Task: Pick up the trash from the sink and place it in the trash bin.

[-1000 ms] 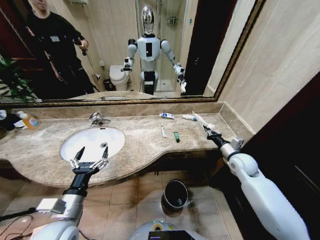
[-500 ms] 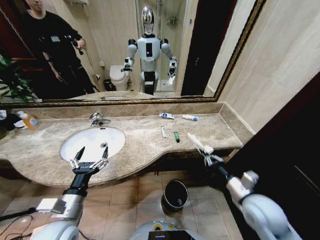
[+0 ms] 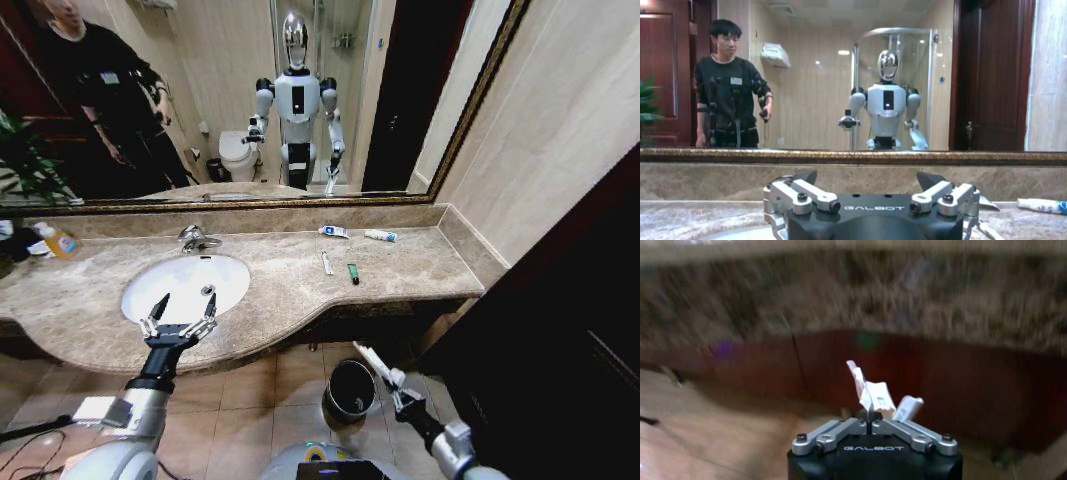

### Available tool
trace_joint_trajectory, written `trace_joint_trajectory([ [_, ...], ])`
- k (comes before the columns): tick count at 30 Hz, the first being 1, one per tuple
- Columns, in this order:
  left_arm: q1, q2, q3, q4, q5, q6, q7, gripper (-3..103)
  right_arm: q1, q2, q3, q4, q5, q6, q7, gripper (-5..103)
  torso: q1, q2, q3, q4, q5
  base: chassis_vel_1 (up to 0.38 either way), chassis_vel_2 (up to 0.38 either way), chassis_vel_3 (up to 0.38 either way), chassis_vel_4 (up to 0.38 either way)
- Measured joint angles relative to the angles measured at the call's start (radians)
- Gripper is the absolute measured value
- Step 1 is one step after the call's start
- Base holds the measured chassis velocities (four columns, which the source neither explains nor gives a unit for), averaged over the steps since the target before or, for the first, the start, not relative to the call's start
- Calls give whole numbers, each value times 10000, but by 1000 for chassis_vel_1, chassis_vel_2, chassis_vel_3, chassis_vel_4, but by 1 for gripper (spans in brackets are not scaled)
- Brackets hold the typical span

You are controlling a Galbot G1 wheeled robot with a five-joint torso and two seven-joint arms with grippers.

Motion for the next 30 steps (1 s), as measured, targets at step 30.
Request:
trace_joint_trajectory([
  [30, 1, 0, 0, 0, 0, 0, 1, 100, 4944, 920, -508, -8036, -1400, 1776, 104, 12, 1, 0, 0, 0, -2, 0, 0, 0, 0],
])
